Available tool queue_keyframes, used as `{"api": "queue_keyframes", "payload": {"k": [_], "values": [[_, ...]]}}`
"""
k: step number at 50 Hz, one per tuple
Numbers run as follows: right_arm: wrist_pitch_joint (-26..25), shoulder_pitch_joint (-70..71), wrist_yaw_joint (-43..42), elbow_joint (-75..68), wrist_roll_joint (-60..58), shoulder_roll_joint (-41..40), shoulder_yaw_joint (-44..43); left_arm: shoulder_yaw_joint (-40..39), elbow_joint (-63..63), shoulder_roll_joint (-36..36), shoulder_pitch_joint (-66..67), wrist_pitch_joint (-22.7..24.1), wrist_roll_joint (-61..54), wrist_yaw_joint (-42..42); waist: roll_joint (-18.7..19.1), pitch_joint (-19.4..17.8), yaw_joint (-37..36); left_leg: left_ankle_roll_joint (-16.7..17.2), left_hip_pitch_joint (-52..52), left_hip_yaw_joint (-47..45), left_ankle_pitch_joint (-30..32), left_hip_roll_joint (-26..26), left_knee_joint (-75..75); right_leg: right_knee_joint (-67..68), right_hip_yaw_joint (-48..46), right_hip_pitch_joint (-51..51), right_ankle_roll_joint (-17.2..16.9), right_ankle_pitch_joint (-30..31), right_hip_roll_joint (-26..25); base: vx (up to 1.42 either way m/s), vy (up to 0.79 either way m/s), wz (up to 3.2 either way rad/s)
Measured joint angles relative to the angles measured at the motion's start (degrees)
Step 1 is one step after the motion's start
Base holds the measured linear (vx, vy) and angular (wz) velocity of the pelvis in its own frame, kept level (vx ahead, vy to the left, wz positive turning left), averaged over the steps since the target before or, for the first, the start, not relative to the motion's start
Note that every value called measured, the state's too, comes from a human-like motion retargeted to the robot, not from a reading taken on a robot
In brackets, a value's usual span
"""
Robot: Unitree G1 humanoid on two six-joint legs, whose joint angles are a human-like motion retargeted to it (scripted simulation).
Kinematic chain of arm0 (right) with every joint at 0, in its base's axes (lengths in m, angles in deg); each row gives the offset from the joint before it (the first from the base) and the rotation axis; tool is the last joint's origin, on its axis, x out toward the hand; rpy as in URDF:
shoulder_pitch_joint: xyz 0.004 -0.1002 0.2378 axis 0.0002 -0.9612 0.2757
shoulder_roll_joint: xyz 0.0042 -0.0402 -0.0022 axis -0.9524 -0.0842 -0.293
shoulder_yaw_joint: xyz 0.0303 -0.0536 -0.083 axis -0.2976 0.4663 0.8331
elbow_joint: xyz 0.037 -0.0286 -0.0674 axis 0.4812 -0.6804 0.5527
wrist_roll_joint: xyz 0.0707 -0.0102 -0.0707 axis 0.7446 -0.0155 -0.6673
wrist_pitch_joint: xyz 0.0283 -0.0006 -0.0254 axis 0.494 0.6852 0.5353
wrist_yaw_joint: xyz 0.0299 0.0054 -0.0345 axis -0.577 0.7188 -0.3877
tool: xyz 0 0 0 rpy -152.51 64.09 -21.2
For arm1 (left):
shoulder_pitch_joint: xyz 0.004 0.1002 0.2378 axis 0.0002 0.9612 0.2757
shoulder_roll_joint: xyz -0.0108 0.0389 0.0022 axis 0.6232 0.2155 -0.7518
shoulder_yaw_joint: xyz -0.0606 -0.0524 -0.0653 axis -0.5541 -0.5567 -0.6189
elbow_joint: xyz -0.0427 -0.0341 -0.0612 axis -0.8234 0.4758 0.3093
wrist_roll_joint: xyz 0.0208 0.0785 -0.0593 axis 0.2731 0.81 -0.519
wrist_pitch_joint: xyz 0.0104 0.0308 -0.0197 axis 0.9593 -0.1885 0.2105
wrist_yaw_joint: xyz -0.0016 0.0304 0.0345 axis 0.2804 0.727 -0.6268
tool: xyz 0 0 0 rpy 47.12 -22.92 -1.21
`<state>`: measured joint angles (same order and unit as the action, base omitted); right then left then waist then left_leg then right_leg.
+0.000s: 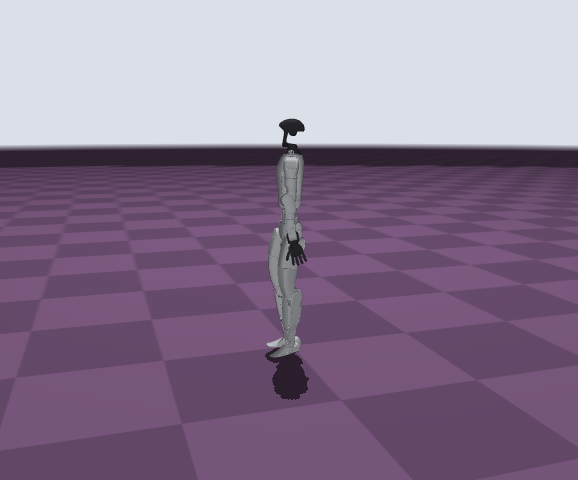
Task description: In place motions
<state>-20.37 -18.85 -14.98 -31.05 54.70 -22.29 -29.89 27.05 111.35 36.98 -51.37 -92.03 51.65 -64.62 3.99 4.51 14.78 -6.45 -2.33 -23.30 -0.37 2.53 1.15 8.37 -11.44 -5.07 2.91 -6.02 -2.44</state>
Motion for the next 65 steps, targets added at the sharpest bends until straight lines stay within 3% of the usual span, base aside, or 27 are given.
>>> {"api": "queue_keyframes", "payload": {"k": [12,20,25,27,30,37,42,55,65], "values": [[-1.8,0.73,1.29,-4.8,6.96,1.23,-1.74,-1.31,-4.09,-1.6,-1.55,0.14,-1.95,1.24,0.34,-0.43,-3.89,-0.29,-0.67,1.02,0.25,0.4,-0.43,-1.95,-2.7,2.19,0.25,-0.71,-0.06,0.01,0.02,-0.01],[-1.32,-1.95,1.33,-8.44,14.17,2.38,-4.39,1.69,-7.5,-2.48,-5.07,0.73,-0.83,2.01,-1.61,-0.15,-20.56,0.38,-2.66,-1.22,1.76,0.8,-1.2,4.46,-1.61,-0.07,-0.89,-5.01,2.5,0.04,0.16,0.18],[-1.71,-3.24,2.61,-9.62,17.27,3.14,-6.6,2.22,-8.43,-2.59,-6.37,0.9,-1.07,2.75,-2.3,1.11,-23.75,0.92,-6.73,6.38,4.65,2.69,-2.01,3.64,-12.43,3.92,-4.0,-8.72,5.79,-0.03,0.26,2.52],[-2.41,-3.45,2.78,-9.71,16.17,3.72,-7.11,2.22,-8.41,-2.18,-6.65,0.9,-1.04,2.94,-2.46,0.78,-20.85,1.17,-7.77,13.75,6.27,5.11,-2.52,1.93,-21.63,6.36,-4.33,-8.86,6.09,-0.05,0.33,4.12],[-3.32,-3.2,2.32,-9.25,12.21,4.72,-6.45,1.18,-8.01,-1.06,-7.01,0.77,-0.94,2.64,-3.69,-0.09,-24.29,2.07,-8.43,17.48,7.41,7.09,-2.62,1.51,-28.07,8.54,-5.67,-9.79,7.17,-0.13,0.32,2.56],[-3.62,-2.46,-3.19,-4.79,2.21,6.58,-5.72,-4.67,-4.12,3.01,-5.98,0.19,-2.11,-1.74,-7.54,-3.12,-35.04,3.74,-8.67,22.0,8.76,11.55,-2.41,0.9,-38.09,12.48,-7.93,-11.25,9.03,-0.13,0.18,1.63],[-3.19,-0.29,-4.19,-0.61,1.96,5.77,-6.16,-10.87,0.38,6.01,-1.76,0.73,-4.9,-5.26,-8.93,-4.31,-39.59,4.16,-8.6,23.29,8.83,12.66,-2.3,1.02,-40.91,13.54,-8.94,-11.69,9.36,-0.03,0.04,0.6],[4.41,2.49,7.8,10.61,5.69,-3.04,0.87,-12.4,2.37,6.07,7.52,-0.79,-4.02,-5.95,-9.1,-3.89,-34.76,2.34,-7.35,22.26,7.43,11.16,-2.28,1.19,-38.12,13.01,-9.57,-9.96,8.44,0.07,-0.05,-0.19],[3.36,-0.03,5.45,7.86,-2.36,-0.95,4.36,-7.19,-3.01,0.12,2.04,0.96,-6.95,-2.68,-6.9,-2.32,-25.55,0.04,-4.58,14.79,4.18,6.04,-2.38,1.6,-25.79,9.43,-6.42,-8.49,6.71,0.11,-0.15,-1.36]]}}
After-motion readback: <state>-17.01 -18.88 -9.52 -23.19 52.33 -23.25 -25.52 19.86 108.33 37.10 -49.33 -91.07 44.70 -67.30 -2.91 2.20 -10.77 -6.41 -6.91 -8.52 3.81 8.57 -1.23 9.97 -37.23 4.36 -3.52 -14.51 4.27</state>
